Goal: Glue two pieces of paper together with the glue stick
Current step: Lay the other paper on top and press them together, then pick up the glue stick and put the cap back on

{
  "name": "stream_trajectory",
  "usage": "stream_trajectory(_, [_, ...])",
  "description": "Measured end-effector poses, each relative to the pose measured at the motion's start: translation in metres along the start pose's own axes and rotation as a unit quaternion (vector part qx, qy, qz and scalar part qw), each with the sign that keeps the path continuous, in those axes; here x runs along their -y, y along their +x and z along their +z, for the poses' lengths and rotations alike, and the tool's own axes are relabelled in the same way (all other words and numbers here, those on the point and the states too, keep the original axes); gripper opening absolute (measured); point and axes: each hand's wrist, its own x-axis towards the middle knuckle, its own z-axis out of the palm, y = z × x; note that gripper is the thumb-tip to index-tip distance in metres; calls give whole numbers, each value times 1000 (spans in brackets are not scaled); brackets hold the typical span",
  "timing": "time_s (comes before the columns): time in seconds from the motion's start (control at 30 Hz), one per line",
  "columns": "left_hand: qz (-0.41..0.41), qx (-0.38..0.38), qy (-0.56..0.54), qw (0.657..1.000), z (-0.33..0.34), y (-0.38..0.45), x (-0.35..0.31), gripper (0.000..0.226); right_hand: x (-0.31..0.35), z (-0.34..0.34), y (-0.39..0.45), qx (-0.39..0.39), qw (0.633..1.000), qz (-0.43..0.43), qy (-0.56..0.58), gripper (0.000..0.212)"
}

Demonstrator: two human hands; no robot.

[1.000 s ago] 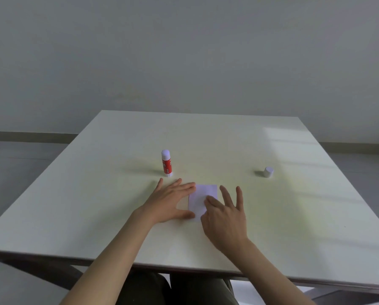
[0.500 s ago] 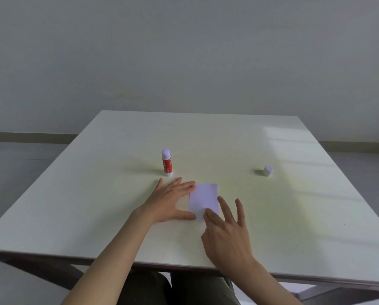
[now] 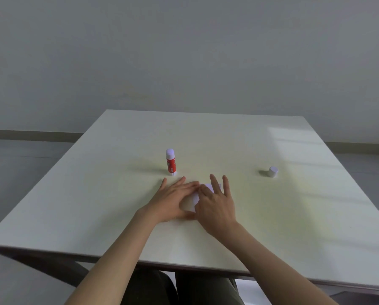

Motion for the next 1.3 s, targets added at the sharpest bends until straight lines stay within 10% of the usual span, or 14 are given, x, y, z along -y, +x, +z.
stream_trajectory(0.53, [2, 27, 12, 1000, 2, -3, 4, 97, -17, 4, -64, -137, 990, 15, 25, 36])
stream_trajectory(1.3, [-12, -11, -84, 996, 3, -9, 0, 94, -59, 23, -22, 25, 991, 27, 126, 52])
